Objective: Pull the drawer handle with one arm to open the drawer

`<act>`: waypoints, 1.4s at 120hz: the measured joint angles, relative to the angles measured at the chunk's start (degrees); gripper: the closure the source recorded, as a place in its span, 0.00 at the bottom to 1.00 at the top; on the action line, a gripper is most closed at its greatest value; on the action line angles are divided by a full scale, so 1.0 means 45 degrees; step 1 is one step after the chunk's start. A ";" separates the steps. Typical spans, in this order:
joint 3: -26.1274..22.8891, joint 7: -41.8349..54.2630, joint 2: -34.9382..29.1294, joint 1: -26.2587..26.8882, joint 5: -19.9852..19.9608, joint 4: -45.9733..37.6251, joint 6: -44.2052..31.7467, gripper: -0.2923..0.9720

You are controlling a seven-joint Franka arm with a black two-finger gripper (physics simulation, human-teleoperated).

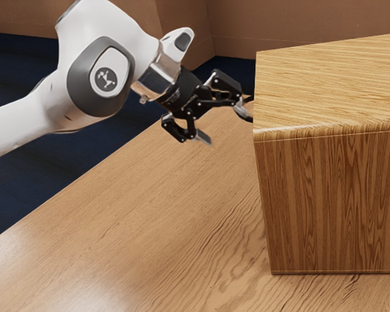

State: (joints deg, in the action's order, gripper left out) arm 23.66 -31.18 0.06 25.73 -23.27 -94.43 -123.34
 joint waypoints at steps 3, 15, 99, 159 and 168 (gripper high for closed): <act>-0.0002 -0.0017 0.0017 -0.0032 0.0006 -0.0004 0.0001 0.23; -0.0005 -0.0078 0.0178 -0.0188 0.0003 -0.0004 0.0000 0.23; -0.0822 -0.0297 0.1162 -0.1173 0.0020 0.1393 -0.0076 0.23; -0.5462 -0.0327 0.1439 -0.5831 0.0098 0.1509 -0.0072 0.23; -0.5485 -0.0331 0.1492 -0.5838 0.0096 0.1519 -0.0072 0.23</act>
State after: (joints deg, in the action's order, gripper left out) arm -1.02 -32.67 6.78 -0.54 -22.84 -87.60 -123.66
